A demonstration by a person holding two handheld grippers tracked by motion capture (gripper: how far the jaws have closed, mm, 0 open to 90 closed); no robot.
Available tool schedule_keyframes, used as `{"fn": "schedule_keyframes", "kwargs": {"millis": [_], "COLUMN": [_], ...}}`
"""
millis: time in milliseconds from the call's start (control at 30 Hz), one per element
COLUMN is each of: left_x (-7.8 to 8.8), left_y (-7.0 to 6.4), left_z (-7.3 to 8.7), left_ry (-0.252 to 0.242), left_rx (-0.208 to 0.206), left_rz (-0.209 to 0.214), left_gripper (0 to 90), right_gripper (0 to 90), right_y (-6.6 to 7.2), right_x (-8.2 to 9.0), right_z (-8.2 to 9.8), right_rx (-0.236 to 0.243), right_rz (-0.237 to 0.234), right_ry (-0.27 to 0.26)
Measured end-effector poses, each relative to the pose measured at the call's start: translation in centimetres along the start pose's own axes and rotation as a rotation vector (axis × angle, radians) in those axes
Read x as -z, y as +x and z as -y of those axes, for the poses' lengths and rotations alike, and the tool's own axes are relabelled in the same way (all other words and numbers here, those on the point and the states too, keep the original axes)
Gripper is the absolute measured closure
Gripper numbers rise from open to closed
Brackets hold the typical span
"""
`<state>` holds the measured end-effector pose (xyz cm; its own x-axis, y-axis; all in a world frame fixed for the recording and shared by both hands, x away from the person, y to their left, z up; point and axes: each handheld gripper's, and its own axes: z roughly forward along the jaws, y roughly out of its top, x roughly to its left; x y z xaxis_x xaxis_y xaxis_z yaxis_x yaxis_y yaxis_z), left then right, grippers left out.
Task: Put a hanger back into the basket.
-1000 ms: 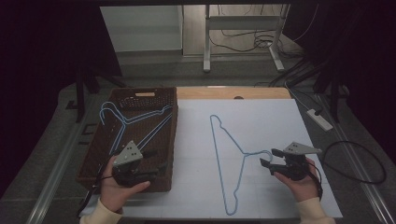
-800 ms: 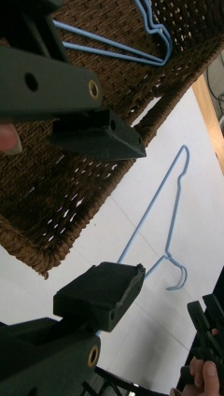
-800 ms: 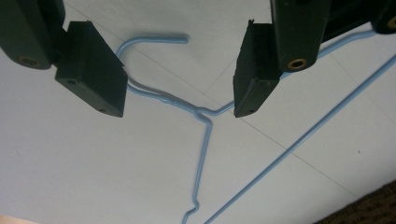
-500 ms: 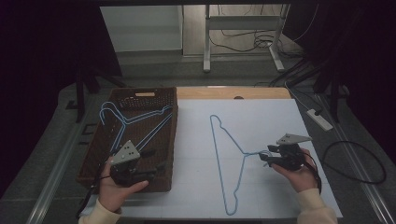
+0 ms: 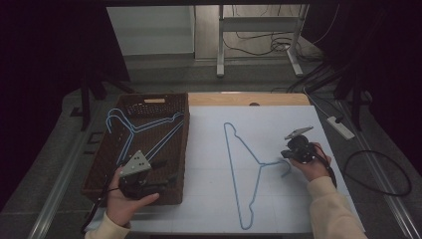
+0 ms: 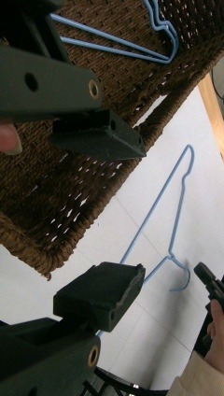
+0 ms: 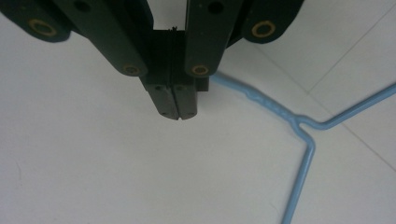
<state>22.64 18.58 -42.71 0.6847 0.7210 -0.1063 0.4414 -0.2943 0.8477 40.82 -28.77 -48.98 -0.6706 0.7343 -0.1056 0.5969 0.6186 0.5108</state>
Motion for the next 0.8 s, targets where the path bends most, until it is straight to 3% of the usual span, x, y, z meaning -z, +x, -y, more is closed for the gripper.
{"fn": "schedule_keyframes", "kwargs": {"millis": [100,267,500,600,800], "left_x": [0.0,0.0,-0.1,-0.1,-0.2], "left_y": [0.0,0.0,0.0,0.0,0.1], "left_z": [0.0,0.0,0.1,0.0,0.0], "left_ry": [0.001,0.002,0.007,0.003,0.0], "left_rx": [-0.001,-0.002,-0.006,-0.002,0.002], "left_rz": [-0.002,-0.002,0.002,0.004,0.004], "left_gripper": [36.8,36.8,36.8,36.9,36.9], "right_gripper": [90.0,90.0,90.0,90.0,90.0], "right_y": [0.2,0.5,0.6,1.4,2.9], "right_x": [-0.9,-1.5,-0.3,0.7,1.9], "right_z": [-0.7,-0.8,0.3,1.6,3.4], "right_rx": [0.041,0.056,0.021,0.018,0.033], "right_rz": [-0.021,-0.012,0.009,0.029,-0.005], "right_ry": [0.024,0.056,0.117,0.144,0.136]}}
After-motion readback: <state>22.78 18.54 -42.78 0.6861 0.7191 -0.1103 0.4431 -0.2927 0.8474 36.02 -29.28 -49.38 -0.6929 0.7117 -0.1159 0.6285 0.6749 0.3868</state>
